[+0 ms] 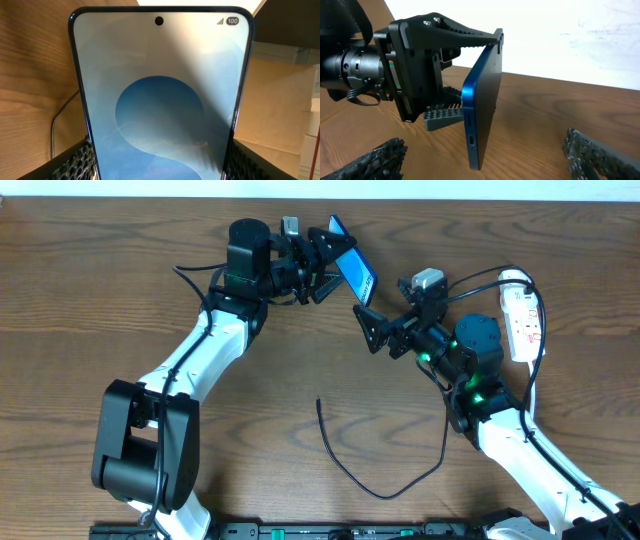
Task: Plug charger to phone and switch on socket
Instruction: 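Close the right gripper on the phone's top edge, then open the left gripper and release the phone to the right gripper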
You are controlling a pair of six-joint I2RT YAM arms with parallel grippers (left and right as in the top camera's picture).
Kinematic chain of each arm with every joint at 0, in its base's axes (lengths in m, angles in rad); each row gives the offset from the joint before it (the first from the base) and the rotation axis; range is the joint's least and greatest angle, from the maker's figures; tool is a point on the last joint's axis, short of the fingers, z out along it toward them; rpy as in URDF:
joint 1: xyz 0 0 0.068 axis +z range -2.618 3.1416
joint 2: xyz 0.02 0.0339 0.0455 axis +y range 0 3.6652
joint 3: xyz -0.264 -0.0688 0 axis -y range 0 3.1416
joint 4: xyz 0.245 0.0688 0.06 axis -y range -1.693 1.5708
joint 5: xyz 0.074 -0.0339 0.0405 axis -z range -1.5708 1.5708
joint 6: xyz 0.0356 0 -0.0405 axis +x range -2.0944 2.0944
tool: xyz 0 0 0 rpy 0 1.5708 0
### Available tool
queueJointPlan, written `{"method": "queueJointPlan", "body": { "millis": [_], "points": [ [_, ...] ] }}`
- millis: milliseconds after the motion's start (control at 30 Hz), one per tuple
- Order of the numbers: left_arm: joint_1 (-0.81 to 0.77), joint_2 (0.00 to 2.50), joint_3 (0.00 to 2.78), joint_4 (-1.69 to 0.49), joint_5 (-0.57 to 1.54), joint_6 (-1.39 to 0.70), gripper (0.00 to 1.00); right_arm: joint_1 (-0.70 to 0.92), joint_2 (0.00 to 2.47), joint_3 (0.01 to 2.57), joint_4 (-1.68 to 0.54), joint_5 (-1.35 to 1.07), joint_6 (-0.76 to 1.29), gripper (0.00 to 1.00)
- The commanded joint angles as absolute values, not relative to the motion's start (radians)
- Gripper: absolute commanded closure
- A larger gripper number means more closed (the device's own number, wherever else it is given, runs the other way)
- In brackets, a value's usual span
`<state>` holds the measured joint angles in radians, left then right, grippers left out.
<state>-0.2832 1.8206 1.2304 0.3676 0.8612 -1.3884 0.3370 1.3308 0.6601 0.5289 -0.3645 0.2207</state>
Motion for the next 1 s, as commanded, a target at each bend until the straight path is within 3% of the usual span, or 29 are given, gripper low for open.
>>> {"method": "queueJointPlan", "body": {
  "millis": [0,967],
  "points": [
    [-0.282,1.792,1.237,0.385,0.87,-1.394,0.93,0.341,1.342,0.681,0.536,-0.315,0.231,0.01],
    [-0.282,1.791,1.237,0.388,0.87,-1.398,0.93,0.389,1.592,0.922,0.505,-0.41,0.231,0.01]
  ]
}}
